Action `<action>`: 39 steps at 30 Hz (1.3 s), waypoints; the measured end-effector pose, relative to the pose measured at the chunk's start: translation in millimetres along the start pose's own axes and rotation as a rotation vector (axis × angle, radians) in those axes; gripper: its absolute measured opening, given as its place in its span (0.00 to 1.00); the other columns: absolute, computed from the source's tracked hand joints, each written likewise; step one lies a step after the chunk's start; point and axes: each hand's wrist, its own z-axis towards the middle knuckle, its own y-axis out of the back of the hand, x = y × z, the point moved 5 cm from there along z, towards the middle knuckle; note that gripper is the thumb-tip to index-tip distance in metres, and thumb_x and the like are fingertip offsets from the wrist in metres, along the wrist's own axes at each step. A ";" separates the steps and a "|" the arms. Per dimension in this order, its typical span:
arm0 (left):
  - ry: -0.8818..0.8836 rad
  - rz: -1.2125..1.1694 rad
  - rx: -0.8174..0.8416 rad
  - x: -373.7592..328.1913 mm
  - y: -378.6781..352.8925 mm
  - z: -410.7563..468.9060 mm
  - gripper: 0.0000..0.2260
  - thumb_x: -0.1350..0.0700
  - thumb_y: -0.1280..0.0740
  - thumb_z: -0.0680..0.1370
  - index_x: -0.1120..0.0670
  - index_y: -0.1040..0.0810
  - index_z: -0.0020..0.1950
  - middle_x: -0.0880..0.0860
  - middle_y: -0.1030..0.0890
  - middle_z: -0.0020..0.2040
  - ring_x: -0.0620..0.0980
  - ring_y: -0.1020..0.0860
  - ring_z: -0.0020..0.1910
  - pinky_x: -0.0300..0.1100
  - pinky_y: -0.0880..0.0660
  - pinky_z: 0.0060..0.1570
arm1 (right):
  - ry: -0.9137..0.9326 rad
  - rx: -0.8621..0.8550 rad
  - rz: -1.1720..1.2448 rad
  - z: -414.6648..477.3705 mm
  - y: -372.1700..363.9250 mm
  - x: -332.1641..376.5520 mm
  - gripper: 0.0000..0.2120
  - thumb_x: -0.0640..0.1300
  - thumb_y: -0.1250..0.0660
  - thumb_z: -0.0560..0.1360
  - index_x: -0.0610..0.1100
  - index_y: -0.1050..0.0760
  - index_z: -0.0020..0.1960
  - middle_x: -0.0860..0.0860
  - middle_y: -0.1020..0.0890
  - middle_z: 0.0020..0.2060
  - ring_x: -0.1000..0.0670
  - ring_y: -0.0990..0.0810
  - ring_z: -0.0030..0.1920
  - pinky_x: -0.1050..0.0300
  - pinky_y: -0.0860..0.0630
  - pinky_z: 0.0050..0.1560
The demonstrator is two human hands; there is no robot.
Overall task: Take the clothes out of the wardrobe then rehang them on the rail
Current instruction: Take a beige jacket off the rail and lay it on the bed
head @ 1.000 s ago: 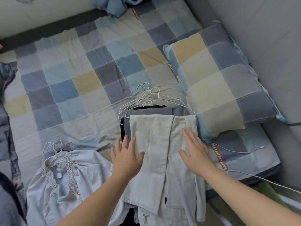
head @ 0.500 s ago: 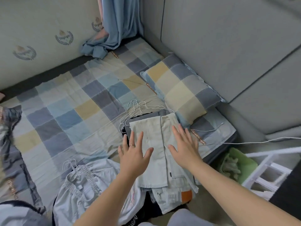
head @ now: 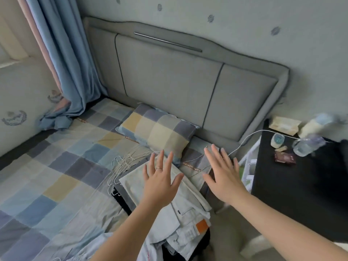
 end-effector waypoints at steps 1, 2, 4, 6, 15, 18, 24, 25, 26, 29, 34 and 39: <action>-0.041 0.005 -0.001 -13.7 2.2 3.4 0.32 0.29 0.58 0.78 0.36 0.65 0.78 0.45 0.64 0.81 0.52 0.70 0.77 0.56 0.68 0.75 | -0.021 -0.026 -0.008 -7.6 11.6 -9.6 0.35 0.60 0.48 0.80 0.62 0.68 0.77 0.59 0.66 0.77 0.51 0.67 0.77 0.37 0.62 0.75; -0.081 0.012 -0.005 -27.8 3.6 6.9 0.32 0.29 0.59 0.77 0.36 0.65 0.78 0.45 0.64 0.81 0.52 0.71 0.77 0.57 0.68 0.75 | -0.043 -0.052 -0.012 -15.5 22.9 -19.6 0.35 0.61 0.48 0.80 0.62 0.68 0.77 0.59 0.67 0.77 0.51 0.67 0.78 0.38 0.62 0.75; -0.157 0.030 -0.020 -59.2 4.5 14.9 0.33 0.28 0.60 0.77 0.37 0.66 0.78 0.45 0.65 0.80 0.51 0.73 0.76 0.56 0.68 0.75 | -0.092 -0.113 -0.026 -32.1 45.0 -41.5 0.35 0.60 0.47 0.80 0.62 0.67 0.77 0.60 0.67 0.77 0.52 0.67 0.78 0.38 0.61 0.75; -0.237 0.027 -0.032 -96.7 2.5 21.5 0.33 0.28 0.58 0.78 0.37 0.64 0.79 0.45 0.64 0.81 0.49 0.74 0.75 0.56 0.68 0.75 | -0.157 -0.172 -0.044 -52.6 65.6 -65.8 0.34 0.60 0.46 0.80 0.61 0.65 0.78 0.59 0.65 0.78 0.51 0.65 0.78 0.37 0.60 0.76; -0.681 -0.022 0.020 -312.8 -30.3 4.6 0.33 0.29 0.60 0.77 0.37 0.63 0.79 0.46 0.61 0.81 0.51 0.68 0.78 0.57 0.66 0.74 | -0.534 -0.374 -0.151 -194.0 138.1 -189.8 0.36 0.59 0.43 0.79 0.59 0.61 0.79 0.57 0.59 0.79 0.49 0.61 0.79 0.35 0.57 0.75; -0.833 -0.037 0.042 -388.4 -47.3 -20.0 0.32 0.30 0.56 0.79 0.39 0.59 0.80 0.46 0.60 0.82 0.52 0.66 0.79 0.58 0.64 0.75 | -0.664 -0.417 -0.196 -262.5 160.3 -234.6 0.36 0.58 0.44 0.79 0.59 0.62 0.79 0.58 0.62 0.79 0.50 0.62 0.79 0.36 0.58 0.75; -1.103 -0.093 0.093 -550.3 -84.4 -94.0 0.32 0.30 0.58 0.78 0.39 0.61 0.80 0.46 0.61 0.81 0.51 0.69 0.78 0.57 0.66 0.74 | -0.870 -0.490 -0.271 -413.1 212.1 -318.0 0.36 0.60 0.47 0.80 0.62 0.69 0.76 0.59 0.66 0.77 0.52 0.67 0.78 0.37 0.63 0.75; -1.144 -0.106 0.094 -578.2 -90.3 -108.8 0.32 0.30 0.57 0.78 0.39 0.61 0.80 0.46 0.61 0.81 0.51 0.69 0.78 0.57 0.66 0.74 | -0.894 -0.508 -0.278 -438.3 222.8 -330.2 0.35 0.60 0.47 0.80 0.62 0.67 0.77 0.60 0.65 0.78 0.53 0.67 0.77 0.37 0.63 0.75; -1.184 -0.119 0.095 -606.1 -96.0 -124.3 0.32 0.31 0.56 0.79 0.39 0.61 0.80 0.46 0.61 0.81 0.51 0.69 0.78 0.57 0.66 0.74 | -0.920 -0.524 -0.293 -463.7 233.4 -342.2 0.34 0.60 0.47 0.80 0.61 0.65 0.78 0.60 0.65 0.78 0.53 0.67 0.77 0.37 0.63 0.74; -1.304 -0.164 0.086 -690.5 -108.6 -172.3 0.32 0.32 0.56 0.79 0.40 0.59 0.80 0.47 0.59 0.82 0.52 0.67 0.79 0.58 0.65 0.75 | -0.995 -0.551 -0.368 -536.6 266.5 -376.7 0.34 0.60 0.49 0.80 0.61 0.66 0.77 0.60 0.66 0.77 0.53 0.68 0.77 0.38 0.64 0.74; -1.504 -0.249 0.080 -820.8 -112.2 -257.9 0.33 0.30 0.60 0.78 0.40 0.59 0.81 0.47 0.60 0.82 0.53 0.66 0.79 0.58 0.64 0.75 | -1.124 -0.613 -0.517 -652.8 331.2 -413.9 0.34 0.59 0.46 0.80 0.59 0.61 0.79 0.60 0.64 0.78 0.53 0.66 0.77 0.37 0.61 0.74; -1.675 -0.378 0.014 -929.2 -88.8 -340.4 0.32 0.31 0.59 0.79 0.41 0.56 0.81 0.47 0.56 0.82 0.53 0.62 0.80 0.58 0.60 0.76 | -1.240 -0.650 -0.673 -742.4 398.5 -419.4 0.33 0.59 0.46 0.79 0.58 0.57 0.79 0.59 0.59 0.79 0.49 0.58 0.79 0.35 0.57 0.74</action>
